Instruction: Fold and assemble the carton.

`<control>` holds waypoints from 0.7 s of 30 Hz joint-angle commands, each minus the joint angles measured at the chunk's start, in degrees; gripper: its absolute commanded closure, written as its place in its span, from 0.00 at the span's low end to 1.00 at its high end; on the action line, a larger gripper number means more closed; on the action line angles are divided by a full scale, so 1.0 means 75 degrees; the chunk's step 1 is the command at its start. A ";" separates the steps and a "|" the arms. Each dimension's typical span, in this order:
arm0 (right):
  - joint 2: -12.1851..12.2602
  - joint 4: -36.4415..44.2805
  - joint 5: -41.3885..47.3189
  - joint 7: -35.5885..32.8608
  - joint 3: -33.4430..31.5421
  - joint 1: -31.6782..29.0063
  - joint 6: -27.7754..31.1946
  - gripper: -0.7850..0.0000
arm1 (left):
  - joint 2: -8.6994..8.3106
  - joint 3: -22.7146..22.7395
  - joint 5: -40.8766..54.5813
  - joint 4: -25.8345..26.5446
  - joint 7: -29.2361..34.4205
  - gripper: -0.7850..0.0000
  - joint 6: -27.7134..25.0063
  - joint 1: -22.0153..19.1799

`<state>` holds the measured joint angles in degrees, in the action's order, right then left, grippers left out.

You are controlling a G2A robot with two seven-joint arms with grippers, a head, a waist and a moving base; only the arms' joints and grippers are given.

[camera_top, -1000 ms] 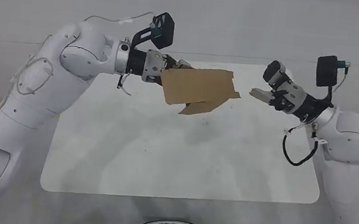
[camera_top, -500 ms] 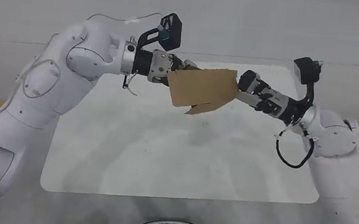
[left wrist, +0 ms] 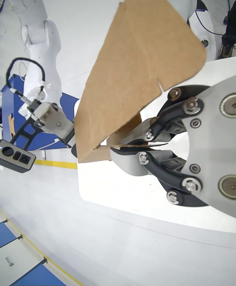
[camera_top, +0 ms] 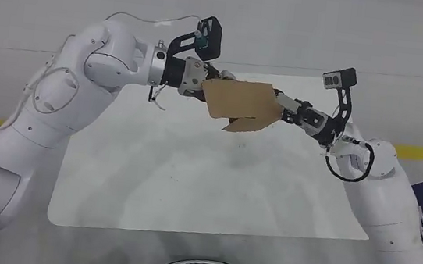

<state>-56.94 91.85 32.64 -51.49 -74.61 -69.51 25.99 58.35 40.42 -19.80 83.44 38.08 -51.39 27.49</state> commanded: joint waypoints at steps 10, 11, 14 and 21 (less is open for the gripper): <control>-0.0051 -0.0222 0.0186 -0.0086 0.0099 0.0118 -0.0789 0.21 | 0.0081 -0.0020 -0.0448 -0.0020 -0.0016 1.00 0.0302 0.0015; -0.0050 -0.0213 0.0062 -0.0023 0.0077 0.0117 -0.0787 0.05 | 0.0081 0.0005 -0.0458 -0.0046 -0.0053 1.00 0.0351 0.0043; -0.0014 -0.0171 -0.0586 0.0321 -0.0170 0.0086 -0.0690 0.00 | 0.0069 0.0085 -0.0373 -0.0135 -0.0152 1.00 0.0413 0.0162; 0.0118 0.0338 -0.2105 0.1297 -0.1116 -0.0360 -0.0604 0.00 | 0.0001 0.0432 0.0241 -0.0411 -0.0668 1.00 0.0560 0.0662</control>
<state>-56.21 93.55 19.61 -43.32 -81.75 -71.45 21.56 58.47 42.96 -18.00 80.50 34.19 -47.75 31.84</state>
